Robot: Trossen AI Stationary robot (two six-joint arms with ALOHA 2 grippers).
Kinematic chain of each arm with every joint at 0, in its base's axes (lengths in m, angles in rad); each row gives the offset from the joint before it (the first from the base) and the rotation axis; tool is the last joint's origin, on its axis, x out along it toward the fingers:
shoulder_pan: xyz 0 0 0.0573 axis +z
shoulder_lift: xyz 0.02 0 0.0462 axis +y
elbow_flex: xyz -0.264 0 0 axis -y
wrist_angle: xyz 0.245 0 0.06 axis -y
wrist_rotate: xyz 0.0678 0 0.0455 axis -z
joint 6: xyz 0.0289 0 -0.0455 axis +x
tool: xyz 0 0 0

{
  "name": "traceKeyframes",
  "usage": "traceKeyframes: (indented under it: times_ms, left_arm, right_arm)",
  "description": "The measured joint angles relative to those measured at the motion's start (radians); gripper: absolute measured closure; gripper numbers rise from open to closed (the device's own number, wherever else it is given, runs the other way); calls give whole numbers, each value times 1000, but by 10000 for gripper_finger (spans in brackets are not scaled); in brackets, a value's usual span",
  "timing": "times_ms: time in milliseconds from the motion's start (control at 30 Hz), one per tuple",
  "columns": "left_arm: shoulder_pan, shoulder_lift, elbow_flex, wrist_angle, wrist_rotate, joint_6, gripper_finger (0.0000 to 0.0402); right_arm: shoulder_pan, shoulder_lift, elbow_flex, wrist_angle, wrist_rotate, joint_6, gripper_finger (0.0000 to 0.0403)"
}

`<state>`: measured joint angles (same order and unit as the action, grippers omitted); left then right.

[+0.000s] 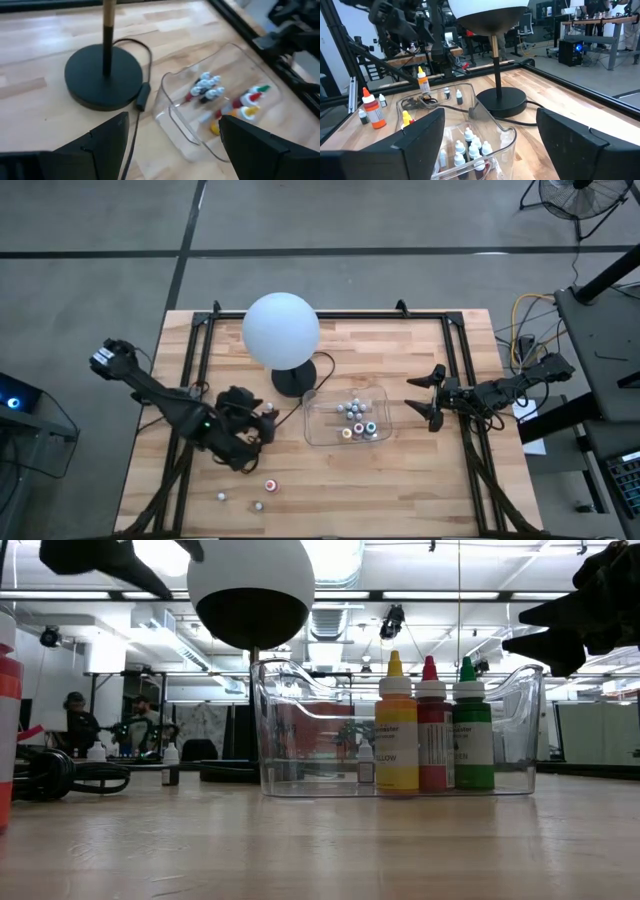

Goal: Pick & Place food coloring
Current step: Put the small blue food coloring bottle into the transparent bin

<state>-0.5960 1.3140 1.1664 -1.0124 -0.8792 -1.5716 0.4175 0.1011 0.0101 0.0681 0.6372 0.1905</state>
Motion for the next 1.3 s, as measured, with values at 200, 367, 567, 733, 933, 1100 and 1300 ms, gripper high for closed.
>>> traceKeyframes:
  times_ms: [200, 367, 567, 733, 933, 1100, 1300]
  left_arm:
    - [47, 76, -1, 0, 22, -46, 122]
    - [86, 114, 7, -9, 94, -52, 122]
    - [142, 144, 8, -42, 184, -31, 122]
    - [199, 154, 8, -109, 223, 29, 122]
    - [231, 181, 0, -165, 229, 54, 122]
    - [212, 181, -57, -148, 172, -30, 122]
    - [220, 181, -142, -37, 182, -23, 122]
  right_arm:
    - [0, 0, 0, 0, 0, 0, 93]
    - [0, 0, 0, 0, 0, 0, 100]
    - [0, 0, 0, 0, 0, 0, 106]
    - [0, 0, 0, 0, 0, 0, 102]
    - [0, 0, 0, 0, 0, 0, 95]
    - [1, 0, 0, 0, 0, 0, 92]
    - [1, -1, 0, 0, 0, 0, 99]
